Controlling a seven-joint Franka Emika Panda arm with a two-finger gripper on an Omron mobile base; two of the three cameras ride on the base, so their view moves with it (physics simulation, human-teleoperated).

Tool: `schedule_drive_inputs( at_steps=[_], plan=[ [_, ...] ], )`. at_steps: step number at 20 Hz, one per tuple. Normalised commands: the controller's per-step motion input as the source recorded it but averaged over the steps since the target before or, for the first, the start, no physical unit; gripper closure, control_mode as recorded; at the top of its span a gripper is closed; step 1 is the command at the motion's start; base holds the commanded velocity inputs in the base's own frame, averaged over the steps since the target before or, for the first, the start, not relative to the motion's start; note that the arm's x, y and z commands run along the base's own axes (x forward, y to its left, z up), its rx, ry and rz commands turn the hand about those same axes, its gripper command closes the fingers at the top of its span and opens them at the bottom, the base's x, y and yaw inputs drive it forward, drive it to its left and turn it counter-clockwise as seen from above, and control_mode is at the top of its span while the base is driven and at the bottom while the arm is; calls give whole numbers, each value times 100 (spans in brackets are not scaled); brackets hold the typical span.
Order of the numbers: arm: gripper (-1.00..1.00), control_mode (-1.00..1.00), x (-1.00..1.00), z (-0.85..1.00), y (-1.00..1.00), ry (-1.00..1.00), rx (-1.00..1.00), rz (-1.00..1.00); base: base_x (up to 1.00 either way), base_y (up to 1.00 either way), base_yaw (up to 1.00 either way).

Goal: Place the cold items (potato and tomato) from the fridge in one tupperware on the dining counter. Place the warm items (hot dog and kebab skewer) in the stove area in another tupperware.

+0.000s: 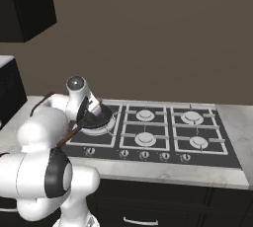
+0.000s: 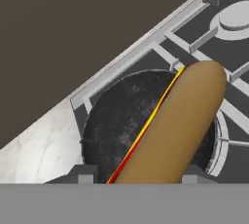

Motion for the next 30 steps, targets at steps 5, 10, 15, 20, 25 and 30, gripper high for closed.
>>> schedule_drive_inputs(
  at_steps=[5, 10, 15, 20, 25, 30],
  plan=[
    [100, -100, -40, 82, -12, 10, 1, -1, 0, 0, 0],
    [100, -100, -92, 45, -6, 0, 0, 0, 0, 0, 0],
    [100, -100, -82, 56, -4, 0, 0, 0, 0, 0, 0],
    [100, -100, -67, 42, -2, 0, 0, 0, 0, 0, 0],
    [100, -100, -70, 27, 0, -2, 0, 0, 0, 0, 0],
    [100, -100, -64, 24, 0, 0, 0, 0, 0, 0, 0]
  ],
)
